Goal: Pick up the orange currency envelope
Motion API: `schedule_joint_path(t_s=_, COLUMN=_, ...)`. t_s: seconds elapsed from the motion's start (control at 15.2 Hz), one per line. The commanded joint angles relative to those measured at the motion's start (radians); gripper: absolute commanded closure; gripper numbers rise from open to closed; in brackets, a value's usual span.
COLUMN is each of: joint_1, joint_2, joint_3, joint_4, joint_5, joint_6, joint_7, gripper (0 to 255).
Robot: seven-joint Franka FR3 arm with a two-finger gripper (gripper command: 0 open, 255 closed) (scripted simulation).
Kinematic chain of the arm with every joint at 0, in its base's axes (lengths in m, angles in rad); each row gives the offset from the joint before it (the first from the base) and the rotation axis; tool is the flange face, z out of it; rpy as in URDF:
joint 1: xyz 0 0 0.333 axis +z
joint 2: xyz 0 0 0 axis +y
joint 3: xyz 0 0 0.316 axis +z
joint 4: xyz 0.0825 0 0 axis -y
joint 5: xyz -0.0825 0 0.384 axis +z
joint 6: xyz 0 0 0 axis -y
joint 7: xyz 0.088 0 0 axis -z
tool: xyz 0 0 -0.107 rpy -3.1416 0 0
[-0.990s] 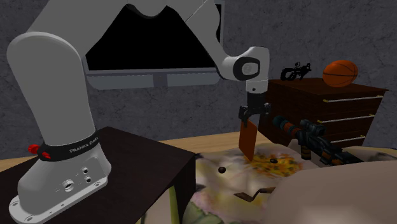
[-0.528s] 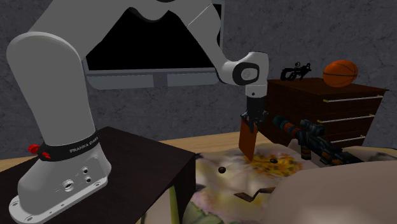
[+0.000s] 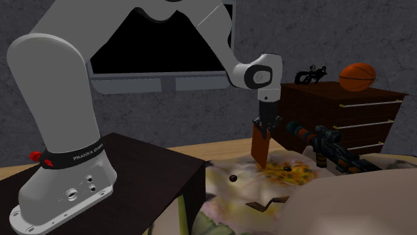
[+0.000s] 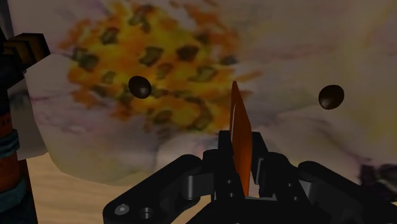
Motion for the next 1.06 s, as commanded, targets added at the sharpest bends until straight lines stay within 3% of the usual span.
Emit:
schedule_joint_path(t_s=0.0, joint_1=0.003, joint_2=-0.016, joint_3=-0.005, joint_4=-0.004, joint_5=-0.004, joint_6=-0.012, joint_7=0.001, gripper=255)
schedule_joint_path(t_s=0.99, joint_1=0.032, joint_2=-0.141, joint_3=-0.043, joint_4=-0.016, joint_5=-0.045, joint_6=-0.123, joint_7=0.018, gripper=255)
